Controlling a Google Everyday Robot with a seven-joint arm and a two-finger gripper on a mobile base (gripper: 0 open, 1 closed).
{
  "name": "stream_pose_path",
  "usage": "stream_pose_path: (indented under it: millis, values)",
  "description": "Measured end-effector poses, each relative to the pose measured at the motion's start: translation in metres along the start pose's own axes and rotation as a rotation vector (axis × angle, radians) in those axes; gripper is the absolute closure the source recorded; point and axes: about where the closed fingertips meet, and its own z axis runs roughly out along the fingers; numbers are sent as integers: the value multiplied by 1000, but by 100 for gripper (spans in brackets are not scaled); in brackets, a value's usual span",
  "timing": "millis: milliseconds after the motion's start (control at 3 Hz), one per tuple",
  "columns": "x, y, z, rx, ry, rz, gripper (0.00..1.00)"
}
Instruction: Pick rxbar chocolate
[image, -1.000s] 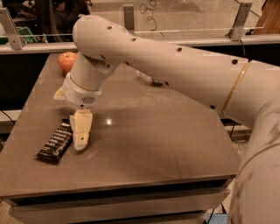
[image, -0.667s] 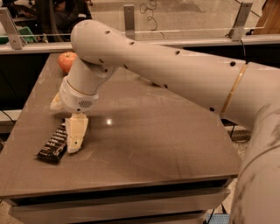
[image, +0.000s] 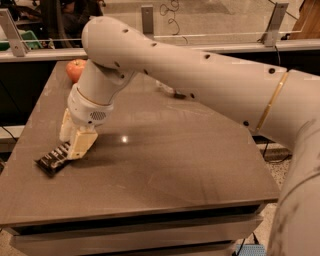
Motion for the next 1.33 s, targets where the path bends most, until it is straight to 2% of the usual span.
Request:
stream_pose_path:
  millis: [667, 1000, 1333]
  values:
    - [9, 11, -9, -8, 0, 37, 99]
    - [11, 13, -11, -7, -3, 44, 88]
    - [5, 6, -19, -9, -1, 31, 66]
